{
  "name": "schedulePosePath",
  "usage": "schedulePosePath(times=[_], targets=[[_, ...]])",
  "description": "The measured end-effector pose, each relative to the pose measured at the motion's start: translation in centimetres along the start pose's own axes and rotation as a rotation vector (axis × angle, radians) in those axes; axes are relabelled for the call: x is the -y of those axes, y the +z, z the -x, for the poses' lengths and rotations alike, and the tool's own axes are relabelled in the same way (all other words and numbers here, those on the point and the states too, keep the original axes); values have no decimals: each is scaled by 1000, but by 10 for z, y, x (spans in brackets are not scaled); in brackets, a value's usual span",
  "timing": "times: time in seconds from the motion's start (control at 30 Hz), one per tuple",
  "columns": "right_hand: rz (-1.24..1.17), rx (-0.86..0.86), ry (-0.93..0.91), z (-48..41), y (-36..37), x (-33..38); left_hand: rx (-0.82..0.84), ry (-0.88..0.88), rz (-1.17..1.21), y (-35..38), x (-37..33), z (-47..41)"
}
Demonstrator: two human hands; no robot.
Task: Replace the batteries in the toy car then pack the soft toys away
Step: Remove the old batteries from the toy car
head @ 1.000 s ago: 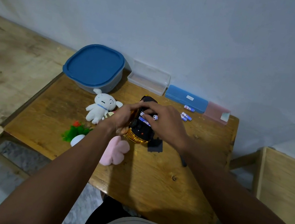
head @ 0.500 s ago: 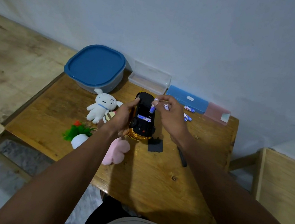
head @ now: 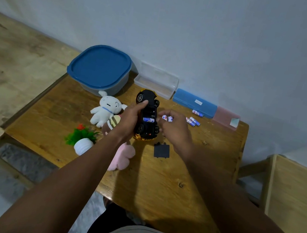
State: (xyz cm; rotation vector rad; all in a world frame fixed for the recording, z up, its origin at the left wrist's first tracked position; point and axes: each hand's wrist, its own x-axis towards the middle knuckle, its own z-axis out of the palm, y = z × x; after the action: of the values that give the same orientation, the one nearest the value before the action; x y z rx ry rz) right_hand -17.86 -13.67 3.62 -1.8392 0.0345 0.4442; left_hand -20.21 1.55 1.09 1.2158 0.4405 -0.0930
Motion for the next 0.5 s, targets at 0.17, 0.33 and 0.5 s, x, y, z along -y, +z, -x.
schedulePosePath(times=[0.17, 0.33, 0.5], targets=[[191, -73, -88, -1, 5, -1, -95, 99, -70, 4, 3, -3], [186, -90, -118, -3, 7, -3, -126, 182, -134, 10, 1, -1], [173, -90, -140, -3, 5, -5, -122, 192, -127, 11, 0, -1]])
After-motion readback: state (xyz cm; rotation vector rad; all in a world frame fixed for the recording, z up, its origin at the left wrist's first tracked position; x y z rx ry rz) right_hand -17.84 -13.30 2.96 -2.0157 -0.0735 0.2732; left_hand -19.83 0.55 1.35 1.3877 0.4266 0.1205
